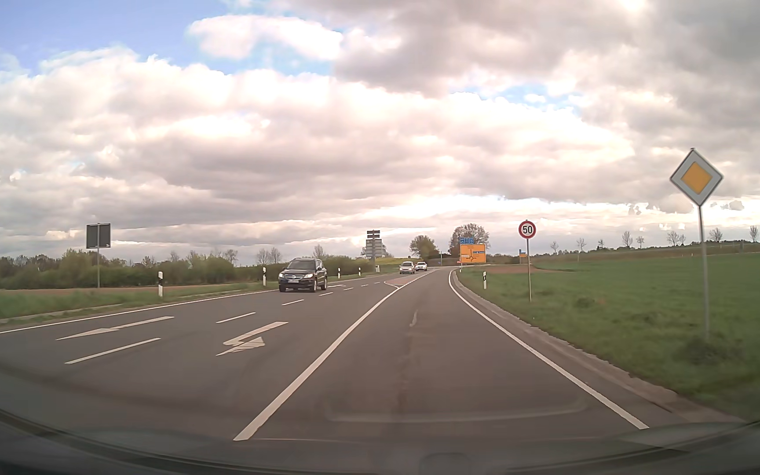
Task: Follow the waypoints while adhering to traffic rules and regulations
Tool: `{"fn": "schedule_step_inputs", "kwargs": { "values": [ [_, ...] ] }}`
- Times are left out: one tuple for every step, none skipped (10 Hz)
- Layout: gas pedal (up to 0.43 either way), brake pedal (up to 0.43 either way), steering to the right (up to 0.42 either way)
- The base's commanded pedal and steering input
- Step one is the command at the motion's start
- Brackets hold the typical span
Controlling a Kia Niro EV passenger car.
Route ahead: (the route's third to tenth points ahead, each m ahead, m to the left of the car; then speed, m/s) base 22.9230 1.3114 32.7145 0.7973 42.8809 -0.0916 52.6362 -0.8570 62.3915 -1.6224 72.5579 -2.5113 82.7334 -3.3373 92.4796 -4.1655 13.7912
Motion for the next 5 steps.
{"fn": "schedule_step_inputs", "kwargs": {
  "values": [
    [0.22,0.006,0.022],
    [0.22,0.006,0.02],
    [0.22,0.0,0.016],
    [0.209,0.006,0.013],
    [0.197,0.0,0.013]
  ]
}}
